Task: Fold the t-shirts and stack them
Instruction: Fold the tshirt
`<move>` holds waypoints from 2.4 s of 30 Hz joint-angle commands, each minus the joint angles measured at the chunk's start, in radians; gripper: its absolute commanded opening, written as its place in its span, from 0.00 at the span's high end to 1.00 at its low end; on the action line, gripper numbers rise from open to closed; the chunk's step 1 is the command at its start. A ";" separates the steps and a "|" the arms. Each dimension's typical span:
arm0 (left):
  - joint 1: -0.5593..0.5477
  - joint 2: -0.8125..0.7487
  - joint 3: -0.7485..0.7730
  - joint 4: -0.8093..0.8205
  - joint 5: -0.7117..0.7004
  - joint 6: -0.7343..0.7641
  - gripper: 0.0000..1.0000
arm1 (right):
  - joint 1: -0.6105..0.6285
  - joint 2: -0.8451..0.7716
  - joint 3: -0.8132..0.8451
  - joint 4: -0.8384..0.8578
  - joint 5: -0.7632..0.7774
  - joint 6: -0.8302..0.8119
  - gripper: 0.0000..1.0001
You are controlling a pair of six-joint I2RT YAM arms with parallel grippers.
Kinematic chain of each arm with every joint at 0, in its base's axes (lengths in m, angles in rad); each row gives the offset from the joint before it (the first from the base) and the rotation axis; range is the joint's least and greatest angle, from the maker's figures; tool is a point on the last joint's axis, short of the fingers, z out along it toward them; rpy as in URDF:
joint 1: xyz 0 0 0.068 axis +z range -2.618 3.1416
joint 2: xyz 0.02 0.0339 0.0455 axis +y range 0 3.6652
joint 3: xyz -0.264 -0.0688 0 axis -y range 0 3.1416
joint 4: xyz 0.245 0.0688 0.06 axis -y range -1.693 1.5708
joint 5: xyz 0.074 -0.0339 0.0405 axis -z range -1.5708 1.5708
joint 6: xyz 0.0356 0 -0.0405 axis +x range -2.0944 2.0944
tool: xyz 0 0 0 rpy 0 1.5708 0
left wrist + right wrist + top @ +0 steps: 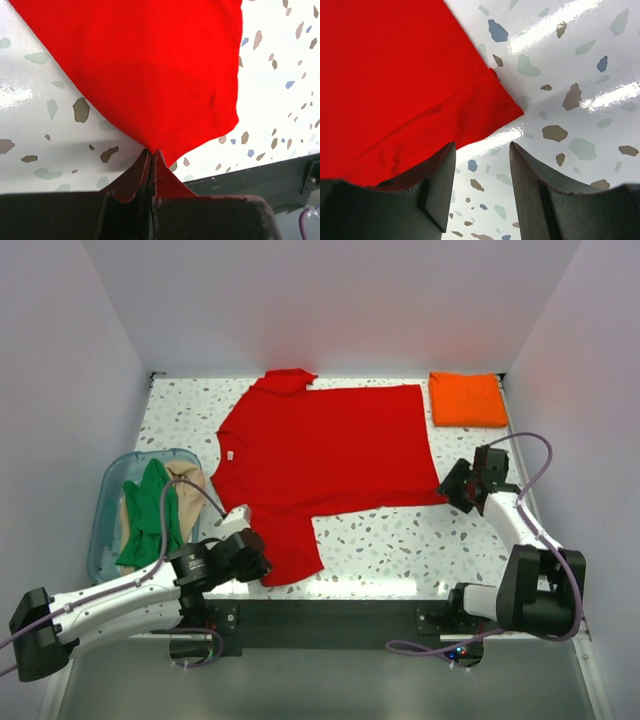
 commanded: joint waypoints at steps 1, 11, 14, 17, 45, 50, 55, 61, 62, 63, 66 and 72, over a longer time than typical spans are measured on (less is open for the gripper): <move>-0.006 -0.056 0.023 -0.045 0.016 0.021 1.00 | -0.015 0.035 -0.017 0.068 -0.013 0.044 0.50; -0.006 -0.104 0.198 -0.196 -0.051 0.127 1.00 | -0.019 0.112 -0.034 0.119 0.018 0.074 0.53; -0.006 -0.122 0.209 -0.209 -0.062 0.136 1.00 | -0.019 0.121 -0.045 0.127 0.027 0.074 0.54; -0.005 -0.133 0.207 -0.209 -0.063 0.137 1.00 | -0.019 0.135 -0.048 0.137 0.044 0.073 0.54; -0.005 -0.158 0.315 -0.298 -0.108 0.122 1.00 | -0.019 -0.026 -0.088 0.009 -0.002 -0.002 0.92; -0.003 -0.149 0.353 -0.292 -0.135 0.128 1.00 | -0.018 -0.057 -0.077 -0.015 -0.028 -0.005 0.91; 0.015 -0.034 0.437 -0.242 -0.203 0.192 1.00 | -0.019 -0.008 -0.001 -0.036 -0.076 -0.004 0.90; 0.205 0.124 0.488 -0.078 -0.090 0.350 1.00 | -0.019 0.086 0.088 -0.036 -0.110 0.008 0.93; 0.260 0.143 0.488 -0.053 -0.052 0.367 1.00 | -0.019 0.098 0.101 -0.035 -0.116 0.008 0.94; 0.280 0.182 0.493 -0.018 -0.039 0.387 1.00 | -0.019 0.129 0.125 -0.035 -0.117 0.010 0.94; 0.339 0.269 0.520 0.030 -0.011 0.418 1.00 | -0.019 0.178 0.177 -0.035 -0.125 0.011 0.97; 0.469 0.416 0.566 0.117 0.059 0.452 1.00 | -0.018 0.313 0.260 -0.009 -0.162 0.027 1.00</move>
